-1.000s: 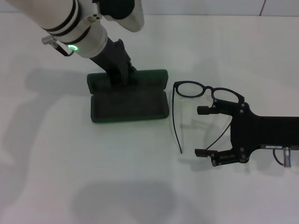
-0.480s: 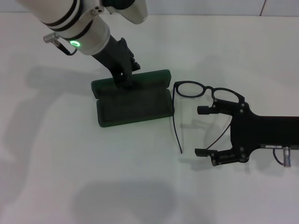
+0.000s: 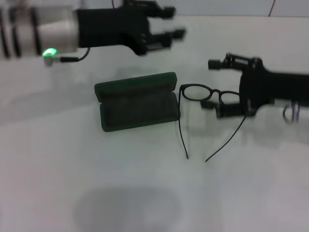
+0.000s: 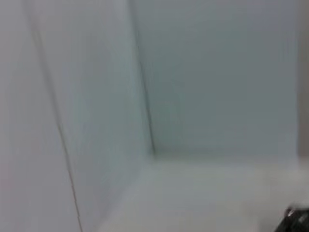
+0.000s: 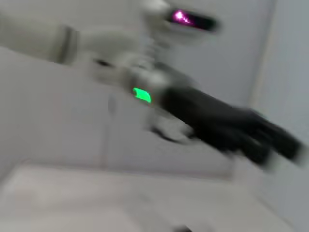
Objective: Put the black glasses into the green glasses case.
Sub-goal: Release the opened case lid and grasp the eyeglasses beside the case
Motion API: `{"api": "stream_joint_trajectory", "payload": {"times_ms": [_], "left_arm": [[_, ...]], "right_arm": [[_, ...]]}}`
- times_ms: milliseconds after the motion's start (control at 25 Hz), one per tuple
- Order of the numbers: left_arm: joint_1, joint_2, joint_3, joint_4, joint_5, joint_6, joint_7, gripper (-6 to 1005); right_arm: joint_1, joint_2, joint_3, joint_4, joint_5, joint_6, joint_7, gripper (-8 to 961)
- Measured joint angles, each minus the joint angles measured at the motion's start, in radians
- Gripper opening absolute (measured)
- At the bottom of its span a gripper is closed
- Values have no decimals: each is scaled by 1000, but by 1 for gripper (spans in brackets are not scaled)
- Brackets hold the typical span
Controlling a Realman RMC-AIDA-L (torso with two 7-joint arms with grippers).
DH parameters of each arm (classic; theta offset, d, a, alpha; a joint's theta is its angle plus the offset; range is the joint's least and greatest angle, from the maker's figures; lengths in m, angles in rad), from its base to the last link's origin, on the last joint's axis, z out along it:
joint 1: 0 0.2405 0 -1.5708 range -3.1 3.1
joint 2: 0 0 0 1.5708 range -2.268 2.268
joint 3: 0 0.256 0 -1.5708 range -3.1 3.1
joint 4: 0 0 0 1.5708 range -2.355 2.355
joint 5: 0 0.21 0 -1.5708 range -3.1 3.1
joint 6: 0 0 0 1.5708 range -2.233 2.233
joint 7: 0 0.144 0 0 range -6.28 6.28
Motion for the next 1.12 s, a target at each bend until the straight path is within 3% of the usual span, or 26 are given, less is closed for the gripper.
{"api": "stream_joint_trajectory", "payload": {"times_ms": [160, 320, 520, 640, 720, 840, 1120], "left_arm": [[115, -1, -13, -212, -312, -4, 176, 511], [178, -1, -7, -340, -432, 18, 276, 474], [189, 0, -11, -426, -439, 17, 297, 475], [174, -1, -10, -455, -446, 16, 323, 476], [167, -1, -10, -464, -450, 16, 329, 477], [159, -1, -14, -481, -460, 16, 334, 478], [141, -1, -13, -510, -465, 15, 341, 470]], "right_arm": [[11, -13, 92, -249, -308, 167, 372, 787], [98, -8, 187, -399, -706, 147, 761, 784], [275, 7, 208, -361, -1040, 34, 1024, 781], [339, 47, 209, -303, -1192, 23, 1073, 779], [366, 82, 210, -277, -1273, 39, 1081, 778], [394, 118, 192, -252, -1332, 79, 1083, 776], [395, 121, 129, -236, -1302, 166, 1095, 771]]}}
